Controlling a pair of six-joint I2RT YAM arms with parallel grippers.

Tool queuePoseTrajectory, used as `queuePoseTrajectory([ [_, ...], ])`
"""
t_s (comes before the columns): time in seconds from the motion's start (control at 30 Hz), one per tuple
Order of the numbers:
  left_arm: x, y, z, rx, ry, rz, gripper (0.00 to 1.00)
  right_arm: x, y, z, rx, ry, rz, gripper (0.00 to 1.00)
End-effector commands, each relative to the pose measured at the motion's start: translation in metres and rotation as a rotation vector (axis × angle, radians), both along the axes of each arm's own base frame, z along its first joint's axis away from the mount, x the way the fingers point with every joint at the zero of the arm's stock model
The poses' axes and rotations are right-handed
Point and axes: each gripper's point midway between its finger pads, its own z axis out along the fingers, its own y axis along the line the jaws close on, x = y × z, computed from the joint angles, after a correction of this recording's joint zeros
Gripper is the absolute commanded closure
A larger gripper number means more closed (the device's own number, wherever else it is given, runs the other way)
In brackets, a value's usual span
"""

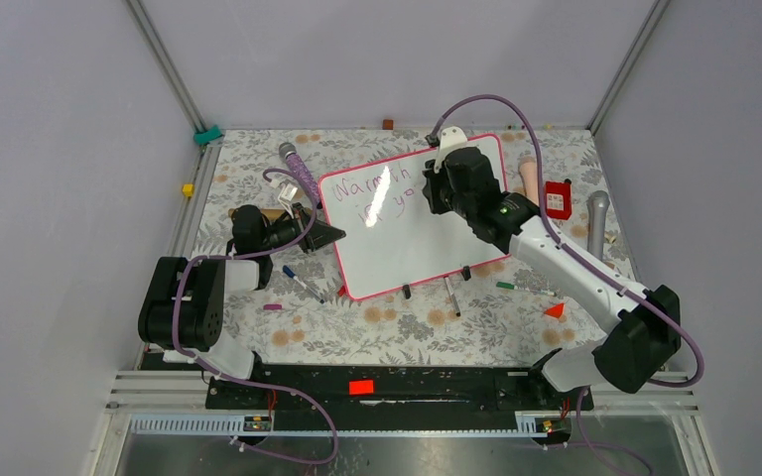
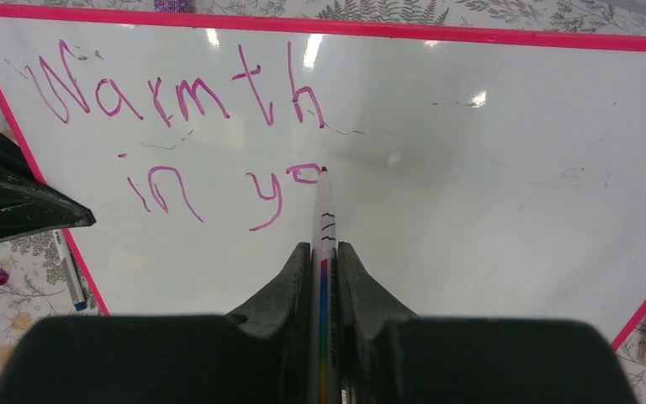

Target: Write a sentence on the whiteboard

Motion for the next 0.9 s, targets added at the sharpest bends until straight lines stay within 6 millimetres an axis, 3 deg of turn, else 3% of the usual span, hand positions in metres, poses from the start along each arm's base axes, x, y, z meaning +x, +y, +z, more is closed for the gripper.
queuePoseTrajectory([
  [0.0, 0.013, 0.007, -0.014, 0.082, -0.090, 0.064, 1.00, 0.011, -0.003, 0.007, 0.009, -0.035, -0.039, 1.00],
  [0.57, 0.013, 0.007, -0.013, 0.081, -0.091, 0.064, 1.00, 0.021, 0.003, -0.003, -0.006, -0.026, -0.045, 1.00],
  [0.87, 0.013, 0.007, -0.013, 0.081, -0.092, 0.064, 1.00, 0.010, -0.001, -0.016, 0.001, 0.010, -0.039, 1.00],
])
